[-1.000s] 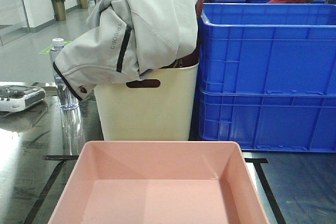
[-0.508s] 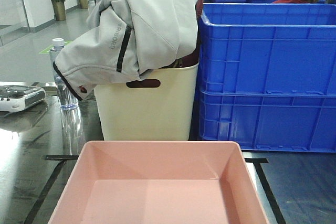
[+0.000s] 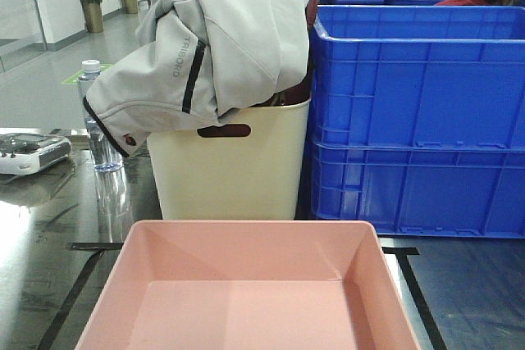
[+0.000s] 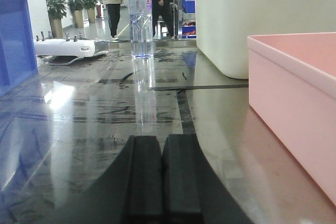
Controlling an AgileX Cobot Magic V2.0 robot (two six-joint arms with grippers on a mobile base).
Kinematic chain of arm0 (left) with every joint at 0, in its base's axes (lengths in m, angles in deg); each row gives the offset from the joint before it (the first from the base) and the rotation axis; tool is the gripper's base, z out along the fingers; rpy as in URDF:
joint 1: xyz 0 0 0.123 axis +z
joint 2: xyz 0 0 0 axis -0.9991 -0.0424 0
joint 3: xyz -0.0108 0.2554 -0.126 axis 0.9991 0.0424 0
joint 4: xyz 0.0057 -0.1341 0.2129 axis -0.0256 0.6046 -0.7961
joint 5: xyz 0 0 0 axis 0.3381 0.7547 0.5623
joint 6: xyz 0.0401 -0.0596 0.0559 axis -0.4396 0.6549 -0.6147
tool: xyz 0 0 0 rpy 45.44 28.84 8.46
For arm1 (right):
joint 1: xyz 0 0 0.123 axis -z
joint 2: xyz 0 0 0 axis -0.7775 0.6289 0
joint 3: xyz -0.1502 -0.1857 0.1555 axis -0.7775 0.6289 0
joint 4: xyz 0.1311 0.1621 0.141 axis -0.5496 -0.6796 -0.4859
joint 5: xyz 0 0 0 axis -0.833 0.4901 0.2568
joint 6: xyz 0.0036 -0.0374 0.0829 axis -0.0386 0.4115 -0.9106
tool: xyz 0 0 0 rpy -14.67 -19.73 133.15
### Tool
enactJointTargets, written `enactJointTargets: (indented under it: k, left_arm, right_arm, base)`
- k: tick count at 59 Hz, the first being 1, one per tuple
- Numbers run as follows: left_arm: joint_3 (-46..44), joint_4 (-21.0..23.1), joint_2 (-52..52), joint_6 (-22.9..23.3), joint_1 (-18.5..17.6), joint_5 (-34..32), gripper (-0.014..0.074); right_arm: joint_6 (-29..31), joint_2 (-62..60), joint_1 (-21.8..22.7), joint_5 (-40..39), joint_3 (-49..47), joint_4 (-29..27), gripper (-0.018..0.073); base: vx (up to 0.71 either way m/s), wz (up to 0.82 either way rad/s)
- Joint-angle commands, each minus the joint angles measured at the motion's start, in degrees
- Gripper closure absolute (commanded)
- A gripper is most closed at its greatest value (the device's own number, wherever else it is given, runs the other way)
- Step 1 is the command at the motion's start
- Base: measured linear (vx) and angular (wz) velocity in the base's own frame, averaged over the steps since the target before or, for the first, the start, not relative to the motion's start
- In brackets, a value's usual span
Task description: Grab pink bin and stack on right shelf
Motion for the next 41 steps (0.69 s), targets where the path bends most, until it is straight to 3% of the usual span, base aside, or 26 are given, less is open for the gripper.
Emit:
enactJointTargets:
  k: [1,10,16,24,31,41]
  left_arm:
    - [0.78,0.14,1.16,0.31,0.07,-4.85,0.0602]
    - [0.78,0.14,1.16,0.31,0.07,-4.85,0.0602]
    - [0.78,0.14,1.16,0.31,0.07,-4.85,0.0602]
    - [0.78,0.14,1.16,0.31,0.07,-4.85,0.0602]
    - [0.78,0.14,1.16,0.31,0.07,-4.85,0.0602]
    - [0.78,0.14,1.16,0.31,0.07,-4.85,0.0602]
  right_arm:
    - [2.35,-0.72,-0.22,-6.91,-0.37,-0.97,0.0568]
    - [14.15,-0.77,-1.49,-8.30,2.08,-12.36,0.0568]
    - [19.10,-0.77,-1.13,-6.92,2.08,-14.10,0.0568]
    - [16.89,-0.77,-0.92,-6.24,2.08,-14.10,0.0568]
    - [16.29,-0.77,2.62,-6.35,2.08,-14.10,0.0568]
    - [16.28,-0.77,2.83,-6.42,2.08,-10.51,0.0568]
  base:
    - [0.00,0.00]
    - [0.00,0.00]
    - [0.00,0.00]
    - [0.00,0.00]
    - [0.00,0.00]
    - [0.00,0.00]
